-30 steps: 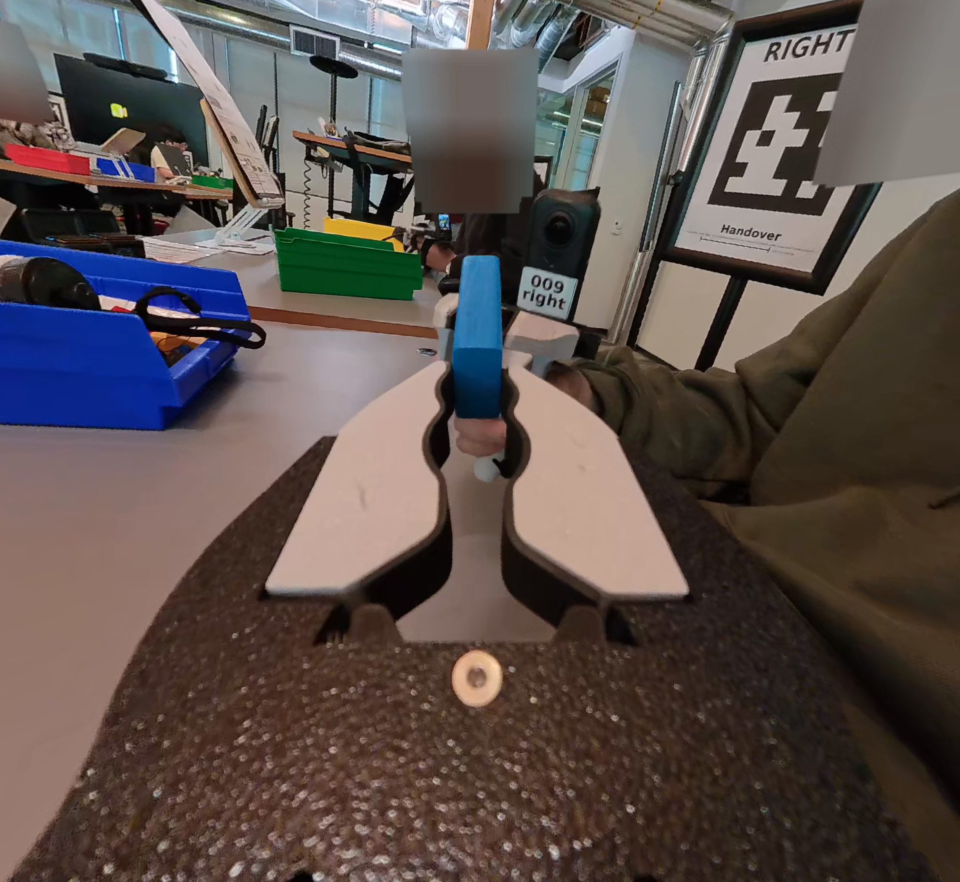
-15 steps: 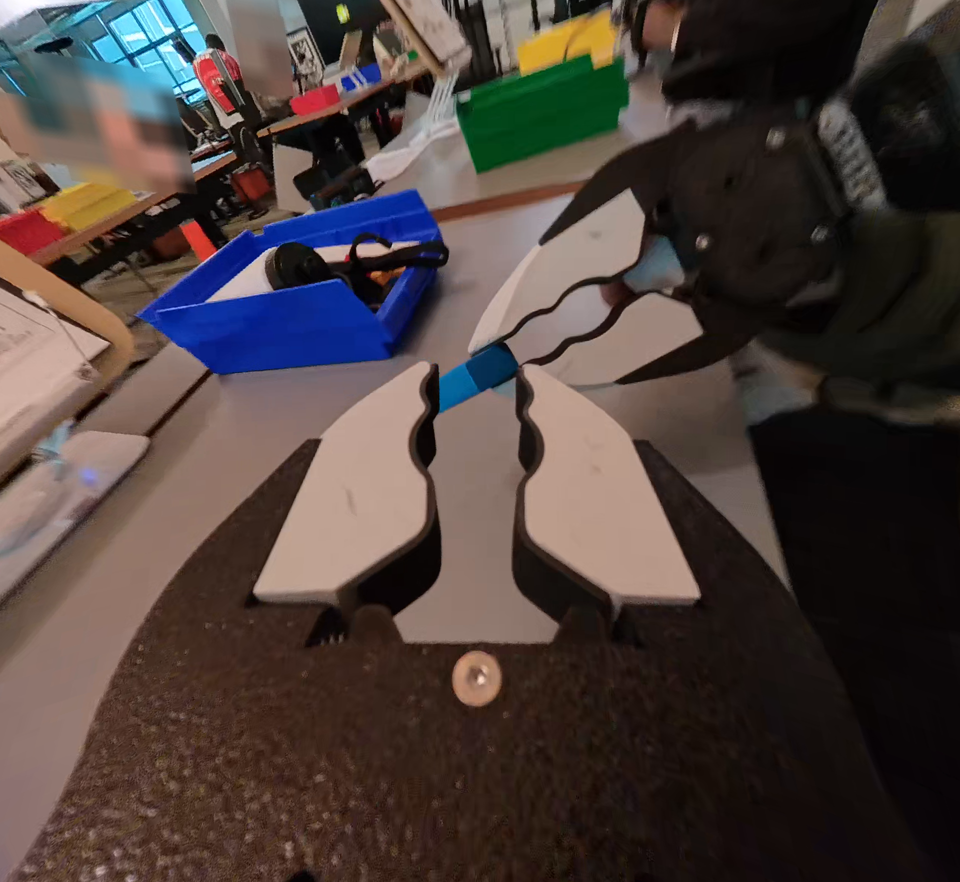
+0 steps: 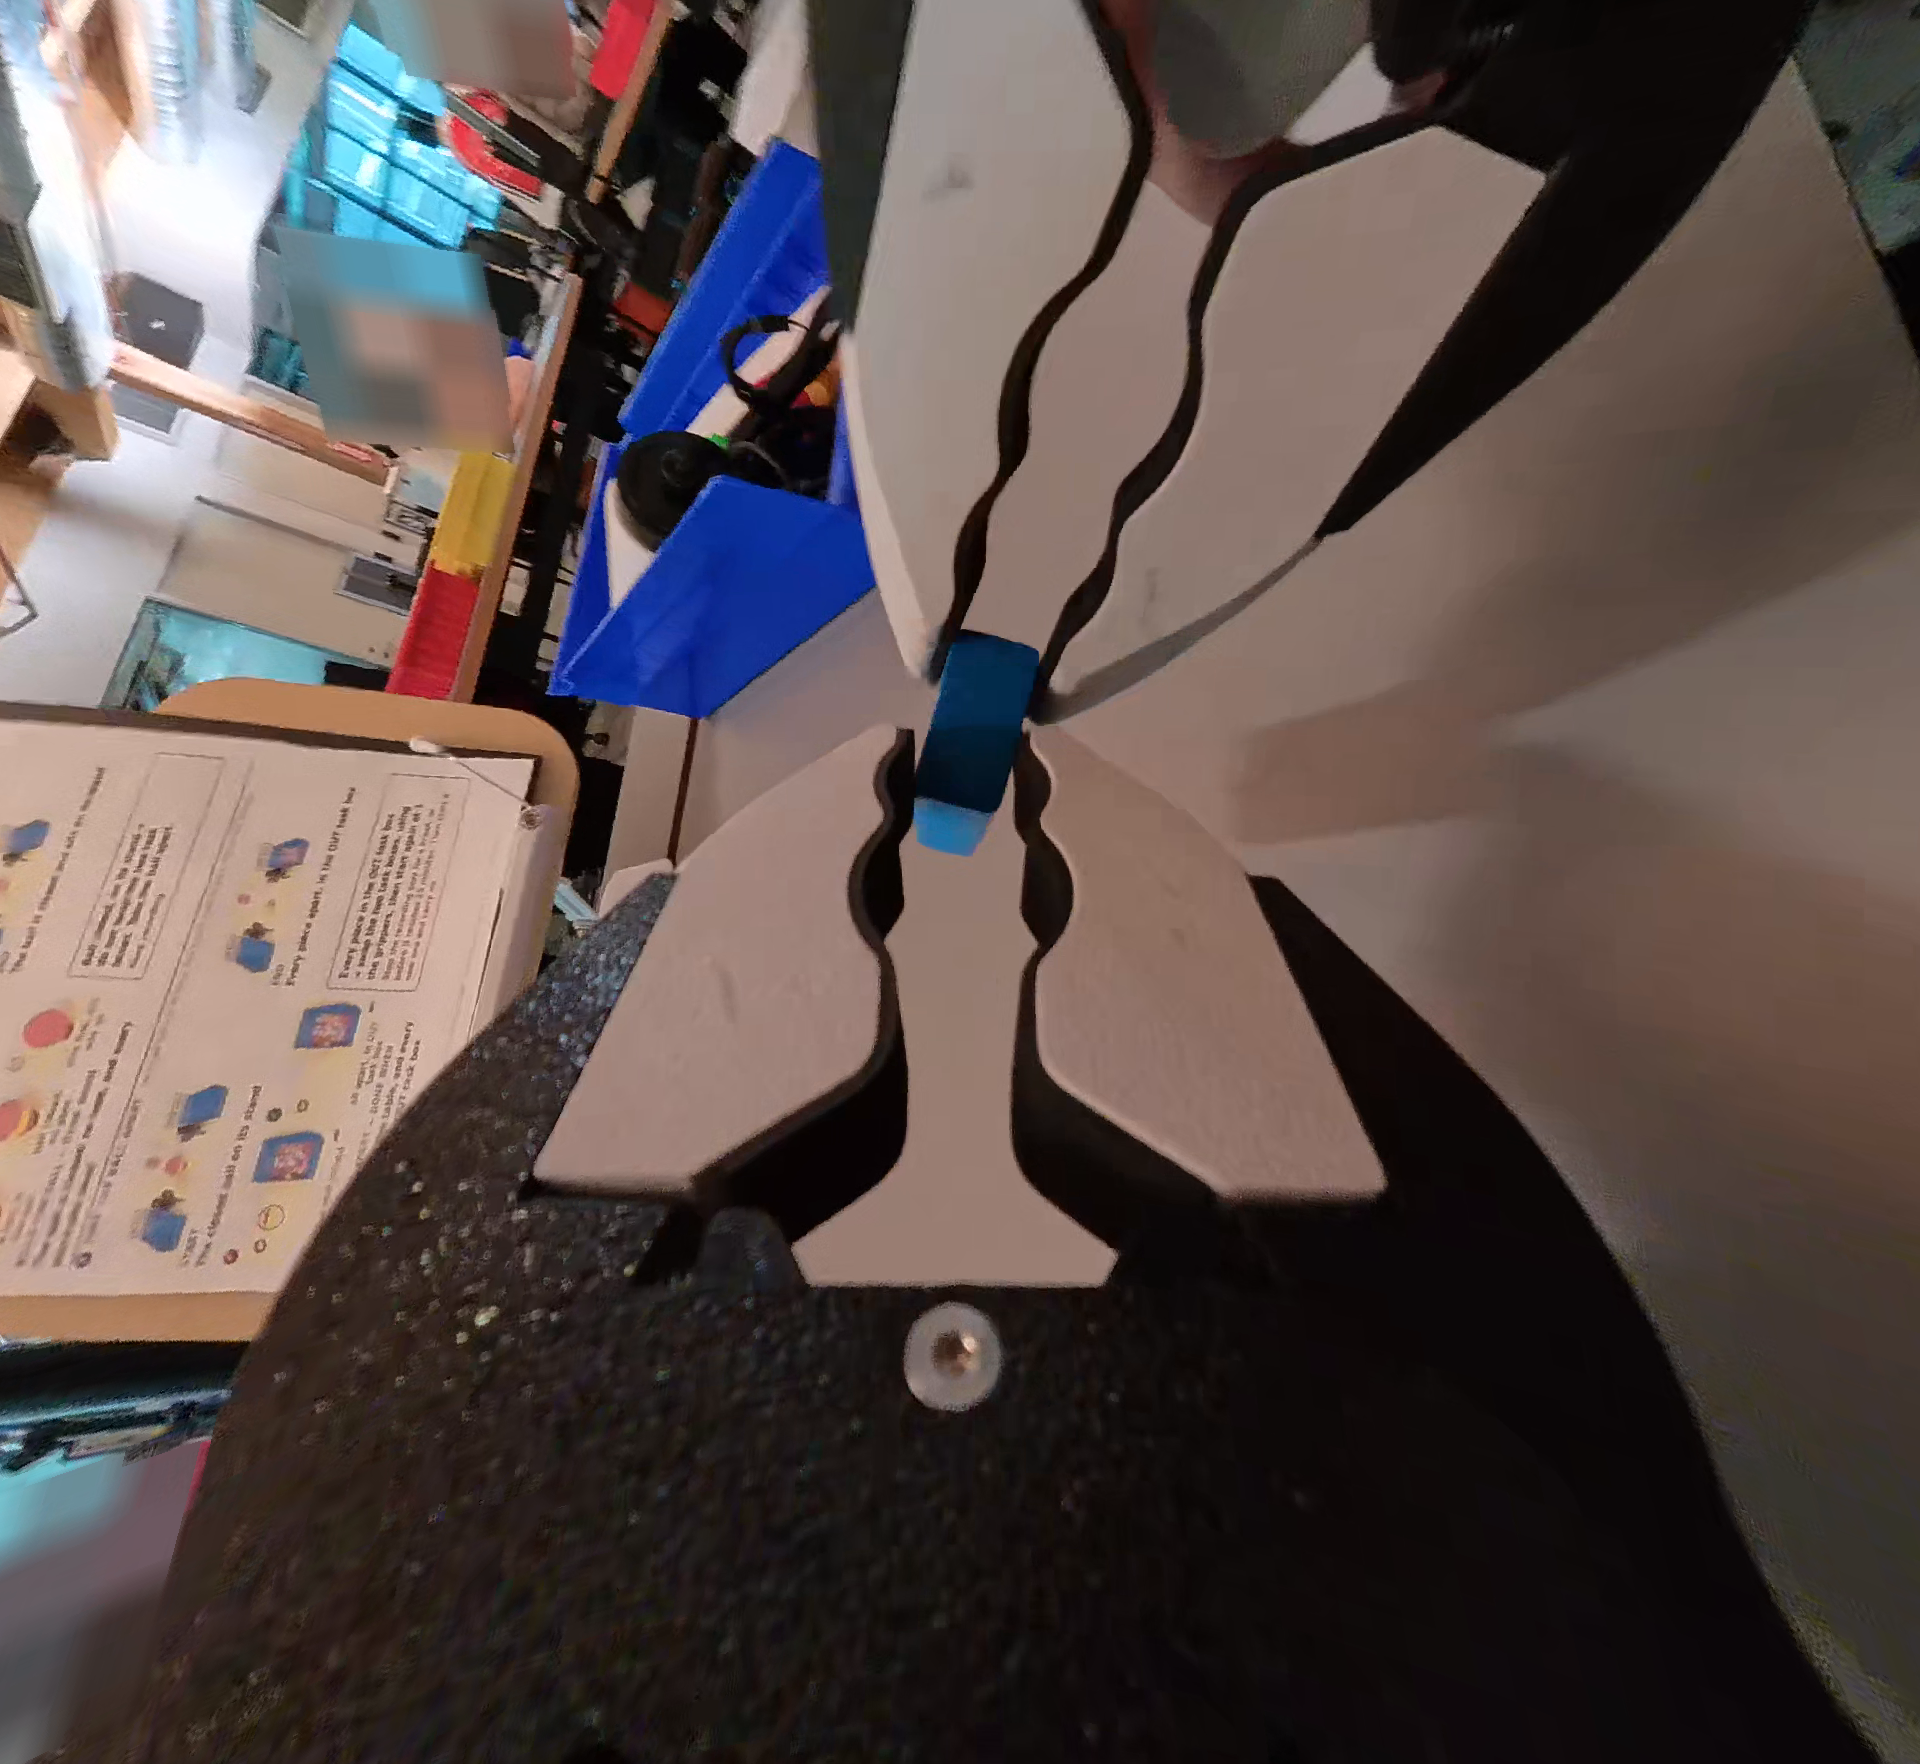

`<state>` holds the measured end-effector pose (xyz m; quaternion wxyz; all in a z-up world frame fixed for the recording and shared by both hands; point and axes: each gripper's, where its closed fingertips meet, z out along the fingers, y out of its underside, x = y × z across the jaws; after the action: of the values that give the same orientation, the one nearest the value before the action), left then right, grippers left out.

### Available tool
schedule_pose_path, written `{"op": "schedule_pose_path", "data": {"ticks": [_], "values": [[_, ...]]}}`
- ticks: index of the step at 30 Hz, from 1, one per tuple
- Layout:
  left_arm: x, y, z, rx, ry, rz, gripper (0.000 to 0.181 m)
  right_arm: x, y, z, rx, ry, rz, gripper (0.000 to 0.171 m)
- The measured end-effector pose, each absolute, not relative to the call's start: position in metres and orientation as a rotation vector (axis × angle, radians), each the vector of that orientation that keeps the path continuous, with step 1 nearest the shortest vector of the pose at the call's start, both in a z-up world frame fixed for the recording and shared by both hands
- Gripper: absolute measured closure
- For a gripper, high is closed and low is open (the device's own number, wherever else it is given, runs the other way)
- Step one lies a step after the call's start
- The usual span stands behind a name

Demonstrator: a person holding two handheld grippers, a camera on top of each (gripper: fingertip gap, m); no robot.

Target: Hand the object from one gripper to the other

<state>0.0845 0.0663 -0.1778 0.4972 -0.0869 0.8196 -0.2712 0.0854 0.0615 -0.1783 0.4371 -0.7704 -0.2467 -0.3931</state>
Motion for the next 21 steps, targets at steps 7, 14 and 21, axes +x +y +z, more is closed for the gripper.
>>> {"op": "schedule_pose_path", "data": {"ticks": [7, 14, 21], "values": [[0.084, 0.075, -0.134, -0.675, 1.751, -1.556, 0.165, 0.100, 0.048, -0.146, -1.651, -0.173, -0.461, 0.121], [0.068, 0.066, -0.104, -0.747, 1.515, -2.238, 0.165, 0.089, 0.051, -0.128, -1.458, -0.039, -0.153, 0.126], [0.059, 0.067, -0.099, -0.665, 1.445, -2.422, 0.165, 0.065, 0.050, -0.120, -1.386, -0.100, 0.059, 0.151]]}}
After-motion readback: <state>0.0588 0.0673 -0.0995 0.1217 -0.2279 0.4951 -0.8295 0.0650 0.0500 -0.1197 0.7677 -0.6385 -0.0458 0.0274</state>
